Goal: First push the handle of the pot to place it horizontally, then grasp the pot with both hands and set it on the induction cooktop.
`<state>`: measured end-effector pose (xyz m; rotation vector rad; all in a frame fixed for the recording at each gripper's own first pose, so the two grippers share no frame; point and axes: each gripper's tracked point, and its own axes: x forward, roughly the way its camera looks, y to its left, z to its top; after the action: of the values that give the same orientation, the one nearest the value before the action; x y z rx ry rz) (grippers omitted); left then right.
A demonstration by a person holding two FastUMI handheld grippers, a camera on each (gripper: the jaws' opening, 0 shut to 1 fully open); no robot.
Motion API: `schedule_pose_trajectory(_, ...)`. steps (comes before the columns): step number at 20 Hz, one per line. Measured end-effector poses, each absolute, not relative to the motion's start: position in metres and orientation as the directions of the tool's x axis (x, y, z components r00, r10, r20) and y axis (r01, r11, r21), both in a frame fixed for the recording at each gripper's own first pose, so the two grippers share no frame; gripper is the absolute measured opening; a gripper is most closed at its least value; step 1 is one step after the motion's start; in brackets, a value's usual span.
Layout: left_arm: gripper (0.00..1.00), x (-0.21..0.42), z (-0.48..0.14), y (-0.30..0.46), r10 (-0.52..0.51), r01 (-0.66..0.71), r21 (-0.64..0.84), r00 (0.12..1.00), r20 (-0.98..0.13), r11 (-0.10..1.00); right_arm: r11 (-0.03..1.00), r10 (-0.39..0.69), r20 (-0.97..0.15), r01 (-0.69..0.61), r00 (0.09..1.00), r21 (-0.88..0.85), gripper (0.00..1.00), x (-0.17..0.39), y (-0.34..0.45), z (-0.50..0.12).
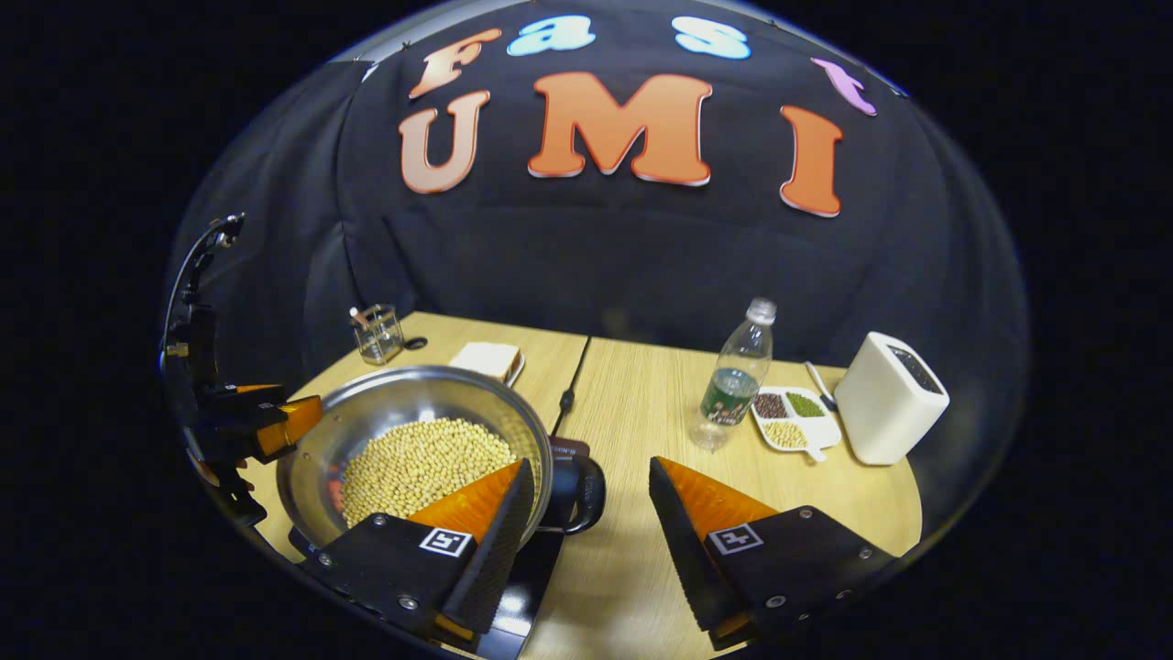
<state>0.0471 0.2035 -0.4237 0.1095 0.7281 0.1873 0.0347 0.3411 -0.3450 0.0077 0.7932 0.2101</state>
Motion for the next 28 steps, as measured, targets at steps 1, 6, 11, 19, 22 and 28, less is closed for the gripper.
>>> schedule_pose_trajectory(1,0.88,0.048,-0.403,0.203,0.219,-0.144,0.170,0.764,-0.607,0.975,0.980,0.188,-0.670,-0.186,0.718,0.075,0.80,0.036,0.333,-0.326)
schedule_pose_trajectory(6,0.91,0.050,-0.276,0.167,0.179,-0.154,0.097,0.913,-0.366,0.983,0.978,0.194,-0.513,-0.205,0.836,0.036,0.84,0.029,0.299,-0.244)
schedule_pose_trajectory(11,0.87,0.030,-0.176,0.112,0.095,-0.084,0.062,0.976,-0.195,0.994,0.982,0.186,-0.394,-0.176,0.900,0.061,0.87,0.015,0.252,-0.181)
schedule_pose_trajectory(19,0.98,-0.007,-0.059,0.044,-0.015,0.015,0.010,1.000,-0.017,1.000,0.991,0.132,-0.244,-0.132,0.961,0.017,0.91,0.002,0.168,-0.089)
schedule_pose_trajectory(22,1.00,-0.018,-0.041,0.037,-0.005,0.005,0.022,1.000,0.007,1.000,0.994,0.109,-0.191,-0.104,0.976,0.039,0.93,0.000,0.151,-0.063)
schedule_pose_trajectory(28,1.00,-0.032,-0.015,0.028,-0.016,0.015,0.025,0.998,0.053,1.000,0.987,0.135,-0.150,-0.120,0.979,0.106,0.95,-0.006,0.129,-0.037)
